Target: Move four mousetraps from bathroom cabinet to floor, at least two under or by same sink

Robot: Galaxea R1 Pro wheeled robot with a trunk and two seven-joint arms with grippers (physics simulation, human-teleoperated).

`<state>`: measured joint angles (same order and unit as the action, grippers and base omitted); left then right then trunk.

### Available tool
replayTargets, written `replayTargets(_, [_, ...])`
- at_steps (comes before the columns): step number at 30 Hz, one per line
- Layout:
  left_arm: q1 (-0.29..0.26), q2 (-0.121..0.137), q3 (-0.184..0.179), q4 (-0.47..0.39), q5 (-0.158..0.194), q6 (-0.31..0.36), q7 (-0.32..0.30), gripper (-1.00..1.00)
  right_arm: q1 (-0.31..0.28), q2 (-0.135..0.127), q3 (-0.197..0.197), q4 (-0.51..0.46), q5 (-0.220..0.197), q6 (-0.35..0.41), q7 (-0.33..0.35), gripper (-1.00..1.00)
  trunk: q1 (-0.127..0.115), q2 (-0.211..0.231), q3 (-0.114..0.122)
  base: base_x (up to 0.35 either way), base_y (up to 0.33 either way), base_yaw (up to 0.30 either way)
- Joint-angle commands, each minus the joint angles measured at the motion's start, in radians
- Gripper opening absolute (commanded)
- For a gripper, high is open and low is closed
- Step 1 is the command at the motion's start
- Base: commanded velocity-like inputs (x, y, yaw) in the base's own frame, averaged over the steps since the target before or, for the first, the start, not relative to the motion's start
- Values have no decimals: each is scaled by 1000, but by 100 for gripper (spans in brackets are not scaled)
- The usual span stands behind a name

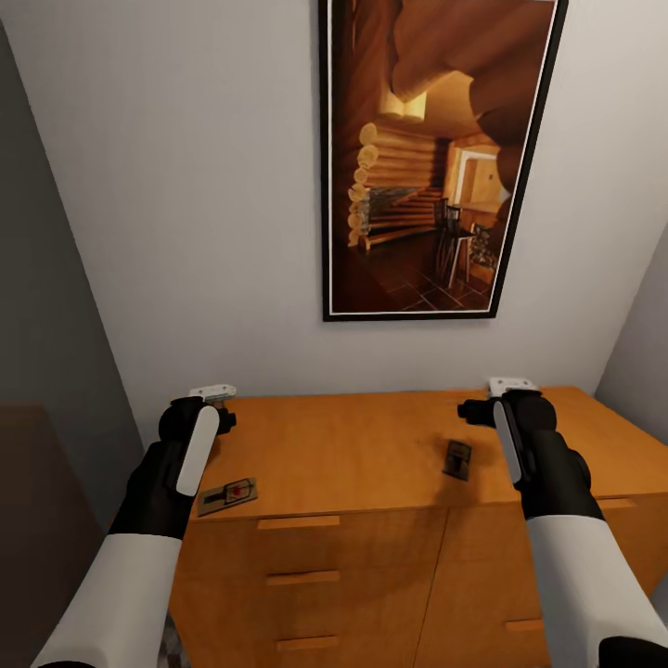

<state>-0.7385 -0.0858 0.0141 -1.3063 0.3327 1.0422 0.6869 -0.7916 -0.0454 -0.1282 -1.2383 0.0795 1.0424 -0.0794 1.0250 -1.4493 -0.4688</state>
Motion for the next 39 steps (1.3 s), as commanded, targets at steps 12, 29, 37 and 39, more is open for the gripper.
replayTargets(12, [-1, 0, 1, -1, 9, 2, 8, -100, -42, -20, -23, 71, 5, 5, -153, 100, 0, -1, -1, 0, 0, 0])
replayTargets(29, [-1, -2, 1, -1, 8, 2, 8, -100, -103, -15, -24, 69, -3, 5, -167, 100, 0, -1, -1, 0, 0, 0])
replayTargets(37, [-1, -2, 1, 0, 14, 2, 8, -100, -107, -12, -24, 75, -7, 5, -166, 100, 0, -1, -1, 0, 0, 0])
replayTargets(39, [-1, -2, 1, 0, 19, 2, 8, -100, -107, -10, -24, 76, -7, 5, -166, 100, 0, -1, -1, -4, 0, 0])
